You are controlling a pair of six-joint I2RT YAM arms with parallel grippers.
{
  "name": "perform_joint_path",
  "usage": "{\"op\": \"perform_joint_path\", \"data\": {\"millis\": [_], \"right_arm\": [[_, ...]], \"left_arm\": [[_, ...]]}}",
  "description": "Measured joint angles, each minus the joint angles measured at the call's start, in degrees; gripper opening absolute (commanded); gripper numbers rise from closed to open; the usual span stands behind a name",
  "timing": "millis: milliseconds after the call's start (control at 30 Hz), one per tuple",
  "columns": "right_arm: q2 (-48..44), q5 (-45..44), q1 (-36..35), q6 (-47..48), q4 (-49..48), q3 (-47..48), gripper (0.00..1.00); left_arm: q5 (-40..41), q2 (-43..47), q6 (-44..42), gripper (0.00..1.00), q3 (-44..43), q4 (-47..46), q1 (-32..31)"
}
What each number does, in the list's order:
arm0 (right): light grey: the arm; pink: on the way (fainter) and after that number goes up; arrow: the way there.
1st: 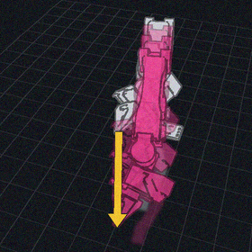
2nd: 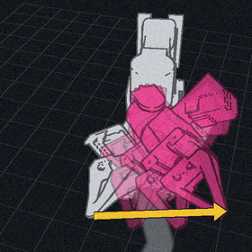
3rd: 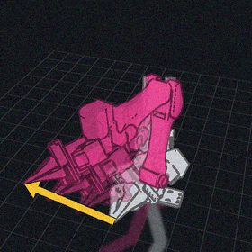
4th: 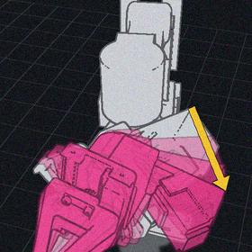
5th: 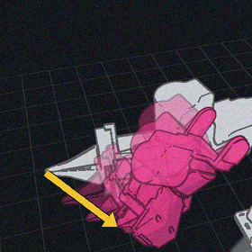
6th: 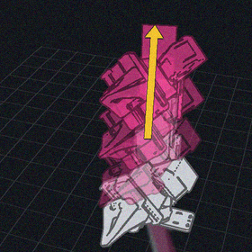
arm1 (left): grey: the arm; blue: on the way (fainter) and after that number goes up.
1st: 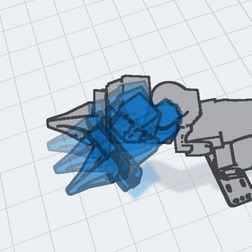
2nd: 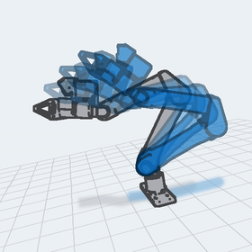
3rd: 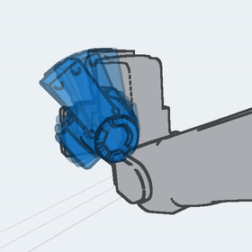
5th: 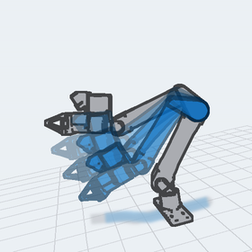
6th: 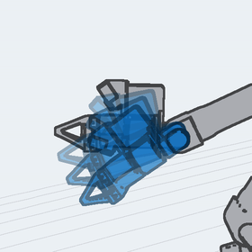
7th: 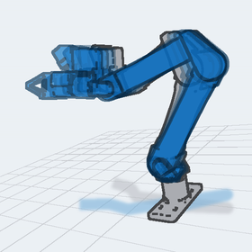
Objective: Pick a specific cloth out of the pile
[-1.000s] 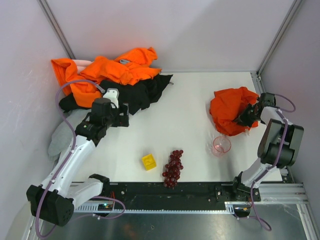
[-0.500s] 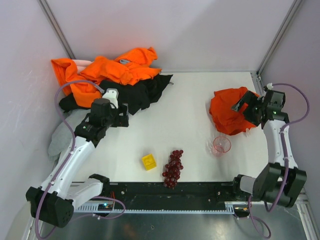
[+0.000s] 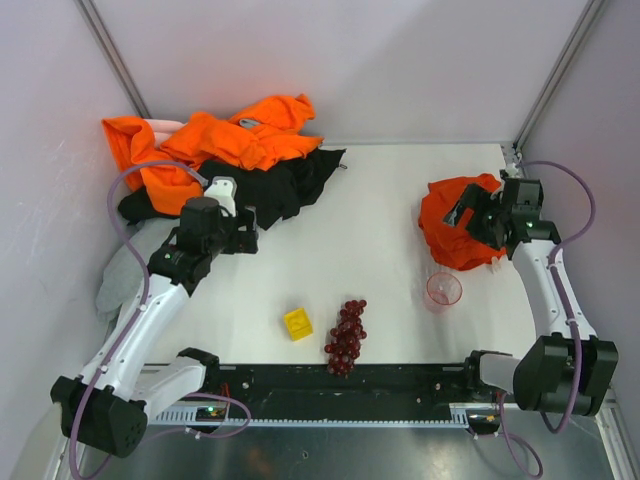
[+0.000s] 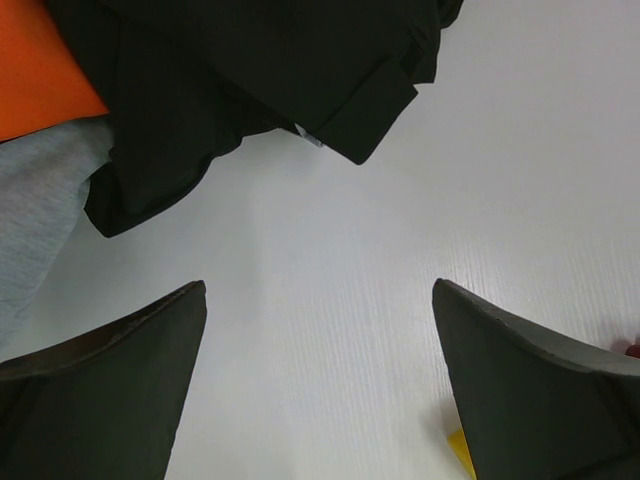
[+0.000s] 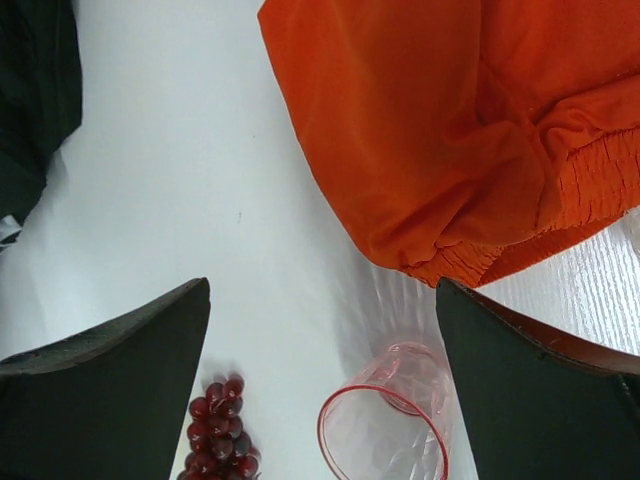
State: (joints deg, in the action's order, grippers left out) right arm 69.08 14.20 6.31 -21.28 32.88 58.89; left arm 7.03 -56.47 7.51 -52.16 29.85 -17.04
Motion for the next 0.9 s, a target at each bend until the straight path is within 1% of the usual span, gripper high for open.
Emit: {"op": "perform_joint_path", "data": {"millis": [267, 367, 500, 600, 733, 900], "right_arm": [[-0.11, -8.52, -8.35, 1.38, 2.05, -0.07, 0.99], [-1.99, -11.41, -11.02, 2.16, 3.06, -1.03, 0.99], [-6.91, -13.09, -11.43, 2.73, 3.65, -3.89, 0.99], [-11.52, -13.64, -11.43, 2.89, 4.15, -6.27, 0.99], [-17.64, -13.53, -11.43, 2.78, 5.38, -9.18, 0.99], [-24.37, -13.31, -11.43, 1.75, 7.37, -10.34, 0.99]], "left_arm": [[-4.92, -0.04, 0.24, 1.00, 0.02, -0.96, -0.04], [-7.48, 0.00, 1.49, 1.00, 0.02, -1.18, -0.11], [-10.71, 1.66, 4.02, 1.00, 0.94, -1.44, -0.11], [-12.24, 4.83, 6.25, 0.99, 2.47, -1.49, -0.11], [-12.37, 9.09, 9.11, 1.00, 4.59, -1.44, -0.11], [-12.31, 13.94, 12.37, 1.00, 7.82, -0.55, -0.11]]}}
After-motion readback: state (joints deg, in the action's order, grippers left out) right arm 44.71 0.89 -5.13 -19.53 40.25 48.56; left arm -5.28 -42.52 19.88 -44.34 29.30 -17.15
